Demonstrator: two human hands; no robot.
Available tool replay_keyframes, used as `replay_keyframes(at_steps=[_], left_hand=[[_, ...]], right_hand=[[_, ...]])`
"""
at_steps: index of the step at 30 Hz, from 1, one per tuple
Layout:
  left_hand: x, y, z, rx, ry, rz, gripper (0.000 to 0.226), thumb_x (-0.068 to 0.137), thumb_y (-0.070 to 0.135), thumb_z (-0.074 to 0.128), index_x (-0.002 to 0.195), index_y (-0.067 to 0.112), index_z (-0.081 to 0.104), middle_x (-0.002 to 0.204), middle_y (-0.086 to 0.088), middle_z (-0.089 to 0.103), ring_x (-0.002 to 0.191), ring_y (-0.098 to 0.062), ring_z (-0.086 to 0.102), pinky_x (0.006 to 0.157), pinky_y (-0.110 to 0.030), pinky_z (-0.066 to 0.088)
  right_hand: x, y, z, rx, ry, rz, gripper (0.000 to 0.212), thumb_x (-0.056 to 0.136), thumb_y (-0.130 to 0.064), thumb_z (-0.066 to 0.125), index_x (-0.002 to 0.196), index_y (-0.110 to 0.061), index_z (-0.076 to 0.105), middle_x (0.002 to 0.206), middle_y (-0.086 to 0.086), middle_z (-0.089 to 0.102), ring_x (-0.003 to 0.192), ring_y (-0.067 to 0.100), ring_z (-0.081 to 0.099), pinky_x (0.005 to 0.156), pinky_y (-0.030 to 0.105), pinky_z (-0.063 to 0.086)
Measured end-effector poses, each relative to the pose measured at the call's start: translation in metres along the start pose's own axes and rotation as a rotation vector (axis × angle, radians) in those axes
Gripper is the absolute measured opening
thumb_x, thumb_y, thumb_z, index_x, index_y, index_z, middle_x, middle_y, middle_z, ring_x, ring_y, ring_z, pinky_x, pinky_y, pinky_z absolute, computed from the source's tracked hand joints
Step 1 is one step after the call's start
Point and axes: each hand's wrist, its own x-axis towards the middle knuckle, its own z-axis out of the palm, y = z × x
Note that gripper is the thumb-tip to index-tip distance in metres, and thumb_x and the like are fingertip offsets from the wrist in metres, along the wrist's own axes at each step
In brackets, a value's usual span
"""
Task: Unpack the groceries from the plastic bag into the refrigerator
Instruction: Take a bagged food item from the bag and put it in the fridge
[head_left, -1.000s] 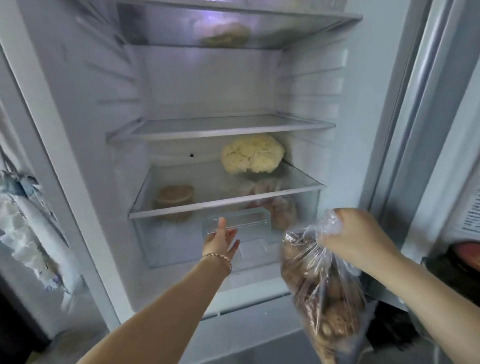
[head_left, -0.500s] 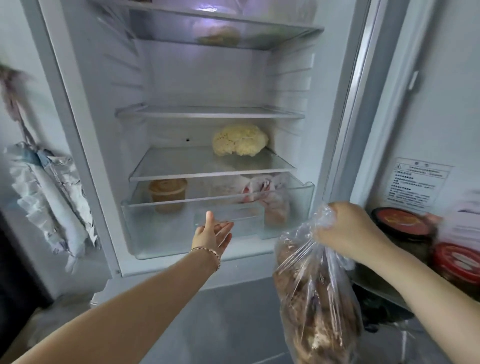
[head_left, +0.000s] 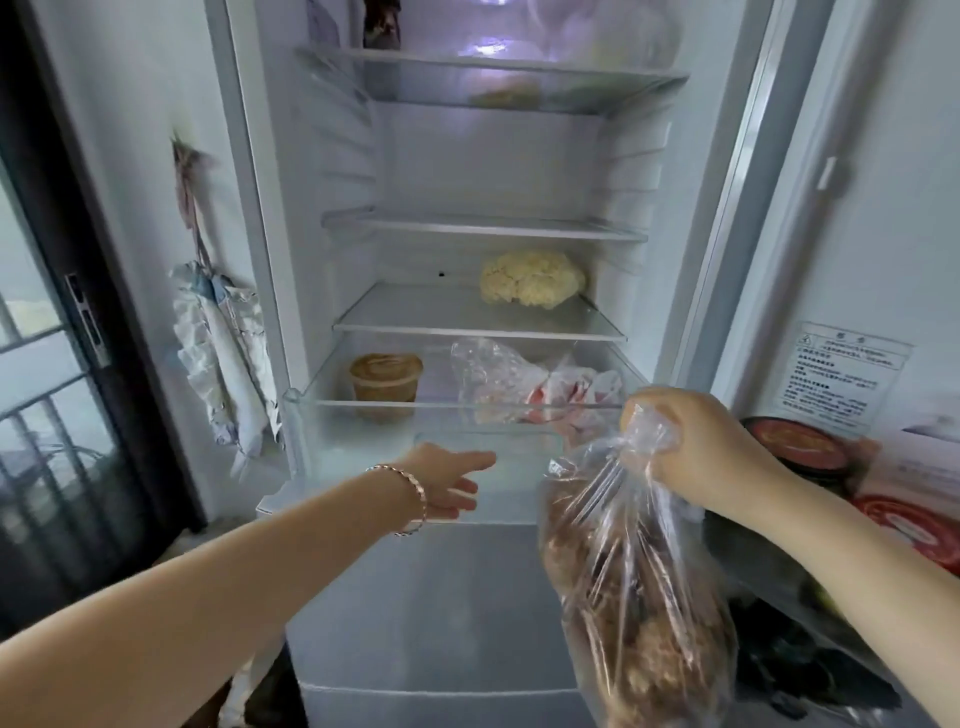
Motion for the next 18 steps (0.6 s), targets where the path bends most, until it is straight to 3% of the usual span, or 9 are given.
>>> replay_keyframes(at_steps=[2, 4, 6, 8, 11, 14, 18], left_hand=[[-0.015, 0.021, -0.011, 0.38, -0.142, 0.322, 0.066, 0.08, 0.018, 0.07, 0.137, 0.015, 0.036, 0.137, -0.004, 0.046, 0.117, -0.017, 0.051, 0.092, -0.03, 0.046], [-0.028, 0.04, -0.016, 0.726, -0.25, 0.582, 0.094, 0.07, 0.021, 0.079, 0.144, 0.031, 0.021, 0.147, 0.011, 0.031, 0.131, -0.006, 0.032, 0.105, -0.024, 0.031], [-0.033, 0.056, -0.023, 0.891, -0.242, 0.637, 0.106, 0.064, 0.028, 0.084, 0.145, 0.034, 0.015, 0.145, 0.02, 0.027, 0.13, 0.001, 0.026, 0.111, -0.023, 0.023], [-0.03, 0.068, -0.036, 0.902, -0.216, 0.656, 0.111, 0.051, 0.039, 0.089, 0.142, 0.033, 0.025, 0.14, 0.021, 0.037, 0.13, -0.001, 0.033, 0.114, -0.028, 0.026], [-0.024, 0.082, -0.06, 0.642, -0.262, 0.791, 0.102, 0.031, 0.054, 0.089, 0.122, 0.036, 0.047, 0.121, 0.014, 0.058, 0.12, -0.007, 0.052, 0.106, -0.028, 0.038], [-0.022, 0.095, -0.081, 0.403, -0.227, 0.866, 0.101, 0.04, 0.033, 0.092, 0.128, 0.02, 0.044, 0.123, 0.003, 0.061, 0.118, -0.012, 0.056, 0.101, -0.031, 0.045], [-0.023, 0.129, -0.109, 0.523, 0.114, 0.945, 0.077, 0.054, 0.021, 0.089, 0.112, 0.015, 0.04, 0.096, 0.016, 0.058, 0.089, -0.003, 0.06, 0.077, -0.015, 0.05]], right_hand=[[0.011, -0.01, -0.005, 0.056, -0.008, -0.131, 0.031, 0.077, 0.011, 0.064, 0.067, -0.019, 0.061, 0.072, -0.01, 0.059, 0.067, -0.007, 0.057, 0.06, 0.005, 0.042], [0.026, -0.023, -0.009, 0.049, -0.006, -0.246, 0.022, 0.075, 0.013, 0.065, 0.063, -0.005, 0.058, 0.064, -0.008, 0.05, 0.061, -0.005, 0.051, 0.057, 0.008, 0.038], [0.045, -0.039, -0.015, 0.046, 0.042, -0.362, 0.017, 0.072, 0.012, 0.068, 0.064, 0.007, 0.054, 0.062, -0.001, 0.049, 0.061, 0.002, 0.048, 0.057, 0.016, 0.037], [0.065, -0.057, -0.023, 0.046, 0.091, -0.474, 0.019, 0.07, 0.009, 0.07, 0.062, 0.002, 0.054, 0.061, -0.004, 0.048, 0.06, 0.002, 0.047, 0.058, 0.015, 0.037], [0.094, -0.088, -0.031, 0.018, 0.154, -0.606, 0.021, 0.064, 0.001, 0.066, 0.063, -0.014, 0.051, 0.061, -0.011, 0.045, 0.059, -0.005, 0.047, 0.057, 0.009, 0.033], [0.125, -0.113, -0.032, -0.008, 0.217, -0.65, 0.017, 0.061, -0.003, 0.061, 0.063, -0.015, 0.05, 0.06, -0.011, 0.044, 0.058, -0.006, 0.046, 0.056, 0.008, 0.032], [0.171, -0.135, -0.032, -0.019, 0.358, -0.65, 0.009, 0.06, -0.005, 0.057, 0.064, -0.012, 0.055, 0.059, -0.006, 0.042, 0.059, -0.003, 0.046, 0.056, 0.009, 0.03]])
